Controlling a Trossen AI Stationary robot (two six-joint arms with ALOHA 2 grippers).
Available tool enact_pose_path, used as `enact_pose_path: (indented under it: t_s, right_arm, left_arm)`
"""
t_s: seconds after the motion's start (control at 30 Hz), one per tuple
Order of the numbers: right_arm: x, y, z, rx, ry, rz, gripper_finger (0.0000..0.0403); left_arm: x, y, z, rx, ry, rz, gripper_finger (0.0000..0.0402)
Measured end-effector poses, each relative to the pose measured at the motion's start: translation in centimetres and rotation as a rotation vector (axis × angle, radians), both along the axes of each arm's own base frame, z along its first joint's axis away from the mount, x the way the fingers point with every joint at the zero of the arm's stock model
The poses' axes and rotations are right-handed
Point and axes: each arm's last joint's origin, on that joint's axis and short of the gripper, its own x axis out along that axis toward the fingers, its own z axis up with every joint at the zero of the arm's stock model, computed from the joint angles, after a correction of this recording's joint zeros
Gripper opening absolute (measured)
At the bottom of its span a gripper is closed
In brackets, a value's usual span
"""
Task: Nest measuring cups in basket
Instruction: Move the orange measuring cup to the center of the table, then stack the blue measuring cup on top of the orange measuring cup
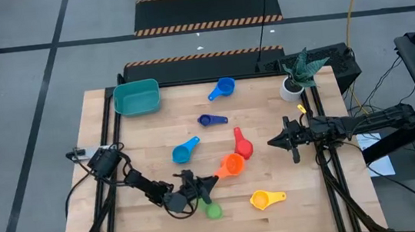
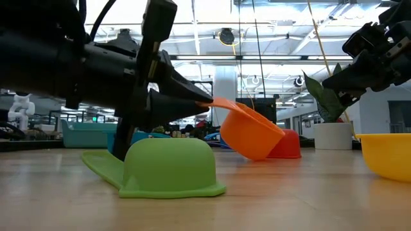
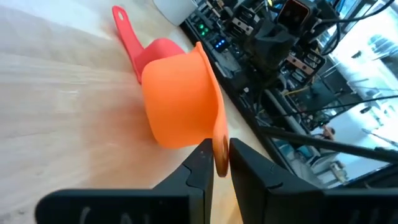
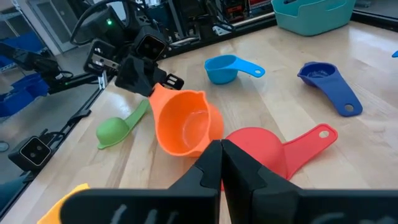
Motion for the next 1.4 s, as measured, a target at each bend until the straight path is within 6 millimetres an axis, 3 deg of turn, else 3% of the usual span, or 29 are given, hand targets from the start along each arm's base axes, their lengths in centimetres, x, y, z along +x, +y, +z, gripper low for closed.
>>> enact_pose_path:
  t_s: [0.4,0.57,1.0,1.4]
  right_arm:
    - [0.0,0.0,0.0,0.000,-0.001,0.001,0.0000]
    - [0.0,0.0,0.0,0.007,-0.001,-0.001,0.0000]
    - [0.0,0.1,0.1,0.021,-0.005,0.019,0.0000]
    - [0.0,0.1,0.1,0.020,-0.006,0.017,0.0000]
  left_arm:
    - [0.0,0.2,0.0,0.107,0.043,0.033,0.0152]
    - [-0.3,0.4,1.1,0.155,0.082,0.050,0.0181]
    - [-3.2,1.2,6.1,0.326,0.410,0.008,0.0180]
    - [-2.6,3.0,7.1,0.480,0.505,0.009,0.0180]
